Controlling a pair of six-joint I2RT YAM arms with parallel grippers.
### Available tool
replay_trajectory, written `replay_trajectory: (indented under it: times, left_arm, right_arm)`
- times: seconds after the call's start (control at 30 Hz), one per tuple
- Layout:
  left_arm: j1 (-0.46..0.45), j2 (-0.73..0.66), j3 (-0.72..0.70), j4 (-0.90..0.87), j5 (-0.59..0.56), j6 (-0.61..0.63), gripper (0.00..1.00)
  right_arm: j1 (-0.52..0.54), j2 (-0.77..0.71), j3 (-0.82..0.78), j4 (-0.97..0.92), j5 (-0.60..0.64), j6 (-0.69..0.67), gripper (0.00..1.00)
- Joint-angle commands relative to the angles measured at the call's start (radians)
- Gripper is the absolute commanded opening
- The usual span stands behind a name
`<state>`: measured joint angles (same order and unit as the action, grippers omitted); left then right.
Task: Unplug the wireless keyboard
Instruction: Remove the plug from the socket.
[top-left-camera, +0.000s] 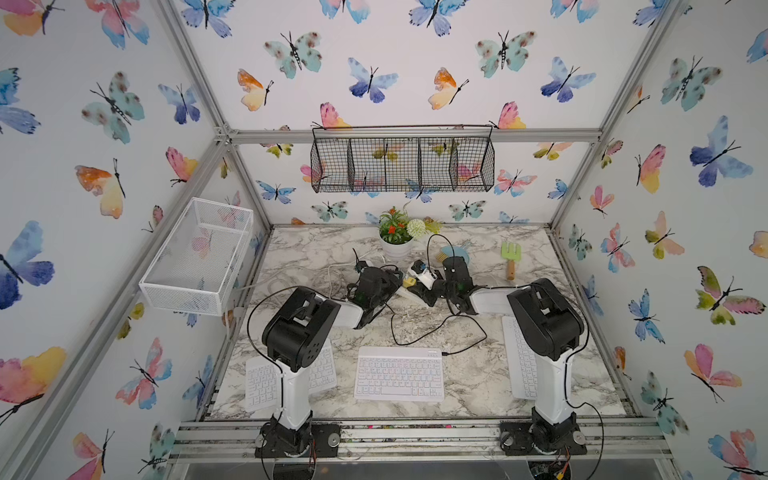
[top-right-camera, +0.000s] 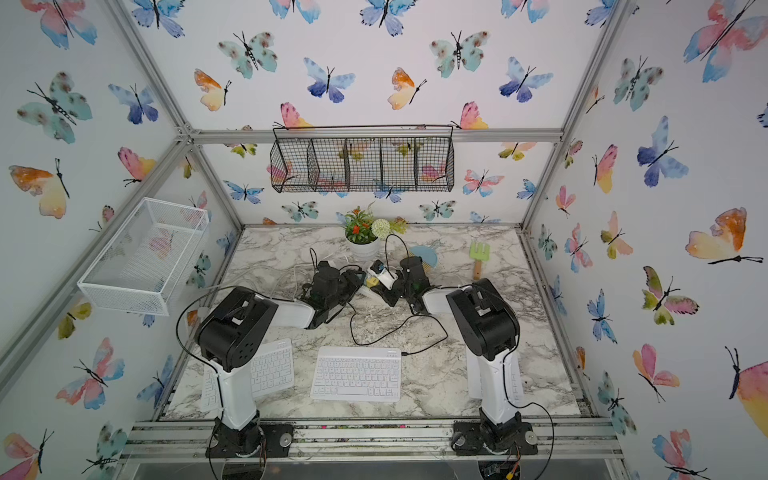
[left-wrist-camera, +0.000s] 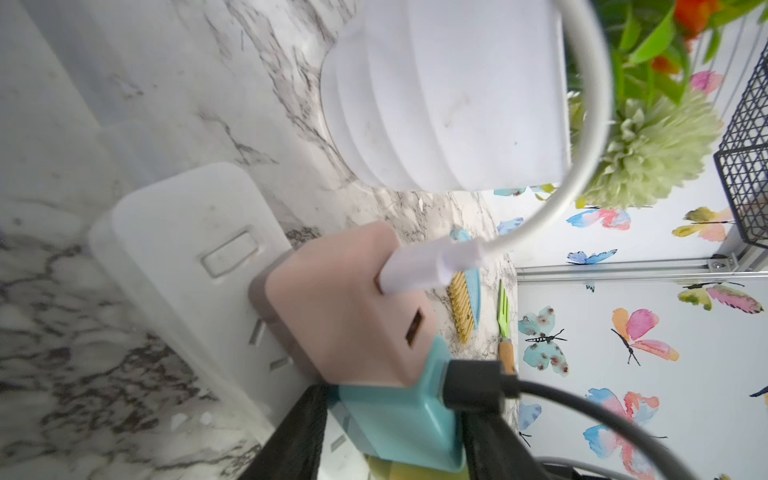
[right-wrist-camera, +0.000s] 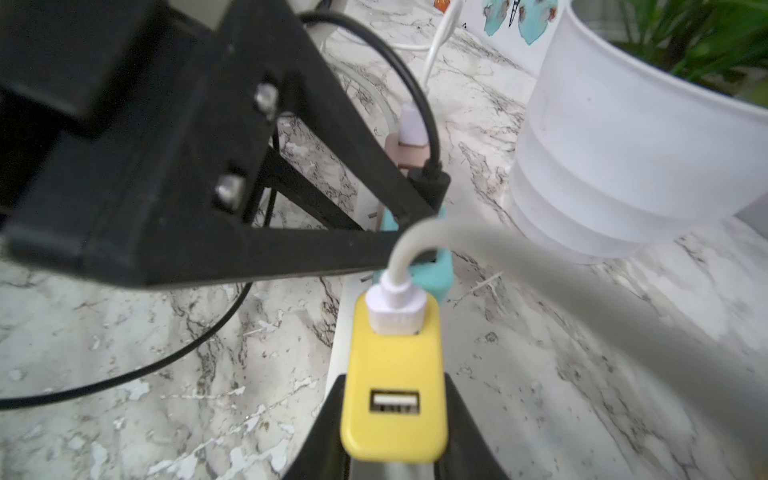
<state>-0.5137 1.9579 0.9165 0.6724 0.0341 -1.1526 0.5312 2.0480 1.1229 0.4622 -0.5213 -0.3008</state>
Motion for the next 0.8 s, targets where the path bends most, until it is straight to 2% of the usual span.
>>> replay_trajectory:
  times: [0.0, 0.23, 0.53, 0.63, 0.77]
  left_arm:
    - [0.013, 0.074, -0.059, -0.246, -0.059, 0.016, 0.55]
    - [0.017, 0.07, -0.067, -0.243, -0.066, 0.022, 0.55]
    - [0.024, 0.071, -0.073, -0.238, -0.081, 0.036, 0.55]
    - [0.027, 0.076, -0.072, -0.238, -0.085, 0.04, 0.55]
    - [0.035, 0.085, -0.07, -0.243, -0.08, 0.042, 0.55]
  right_arm:
    - [-0.024, -0.035, 0.08, 0.121, -0.26, 0.145, 0.21]
    - [-0.034, 0.006, 0.119, 0.139, -0.29, 0.226, 0.21]
    - [-0.035, 0.099, 0.265, 0.037, -0.349, 0.355, 0.21]
    - [-0.036, 0.107, 0.277, 0.028, -0.351, 0.364, 0.21]
    - [-0.023, 0.05, 0.188, 0.1, -0.246, 0.276, 0.21]
